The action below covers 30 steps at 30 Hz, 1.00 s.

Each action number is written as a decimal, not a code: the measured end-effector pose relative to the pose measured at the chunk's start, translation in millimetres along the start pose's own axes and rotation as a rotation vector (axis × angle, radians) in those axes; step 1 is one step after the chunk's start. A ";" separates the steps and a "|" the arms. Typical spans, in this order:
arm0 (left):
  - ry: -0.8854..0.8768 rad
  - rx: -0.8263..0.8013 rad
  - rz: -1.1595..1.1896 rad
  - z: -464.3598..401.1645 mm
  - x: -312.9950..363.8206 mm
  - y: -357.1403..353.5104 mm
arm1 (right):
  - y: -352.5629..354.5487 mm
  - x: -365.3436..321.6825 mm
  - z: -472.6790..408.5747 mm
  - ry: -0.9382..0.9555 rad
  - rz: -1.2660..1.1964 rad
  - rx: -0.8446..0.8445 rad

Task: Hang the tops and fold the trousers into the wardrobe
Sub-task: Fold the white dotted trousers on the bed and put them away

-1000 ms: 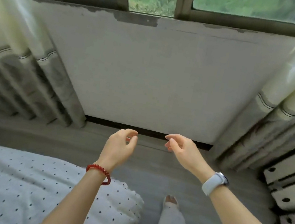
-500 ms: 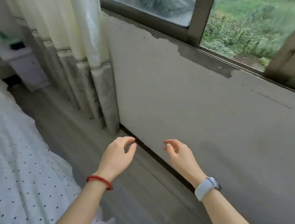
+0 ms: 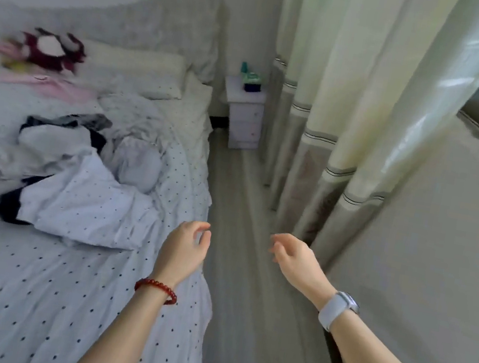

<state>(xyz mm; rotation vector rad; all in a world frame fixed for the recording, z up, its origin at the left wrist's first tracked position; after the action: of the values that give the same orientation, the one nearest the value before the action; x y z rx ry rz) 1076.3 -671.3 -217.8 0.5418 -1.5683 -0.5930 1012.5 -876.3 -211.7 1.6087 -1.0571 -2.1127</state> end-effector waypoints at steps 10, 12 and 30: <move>0.689 0.327 0.160 -104.6 -155.0 36.3 | -159.7 -113.6 -172.5 0.219 0.050 -0.448; 0.847 0.425 0.190 -119.1 -188.3 29.7 | -203.1 -122.1 -200.8 0.244 0.085 -0.545; 0.696 1.127 0.000 -263.0 -253.3 161.2 | -462.1 -321.2 -324.8 1.151 0.433 -1.095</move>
<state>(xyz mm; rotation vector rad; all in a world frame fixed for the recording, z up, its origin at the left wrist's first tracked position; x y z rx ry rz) 1358.9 -398.1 -287.3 1.4000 -1.0936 0.5357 1512.9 -482.0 -339.3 1.3705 0.1626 -0.8101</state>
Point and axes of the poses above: each hand's wrist, its own z-axis away from the middle knuckle, its own y-axis out of the back of the hand, x = y × z, the point moved 3 cm from there along -z, towards the middle knuckle, and after that the axes turned 11 degrees about x, right-handed, at the moved point
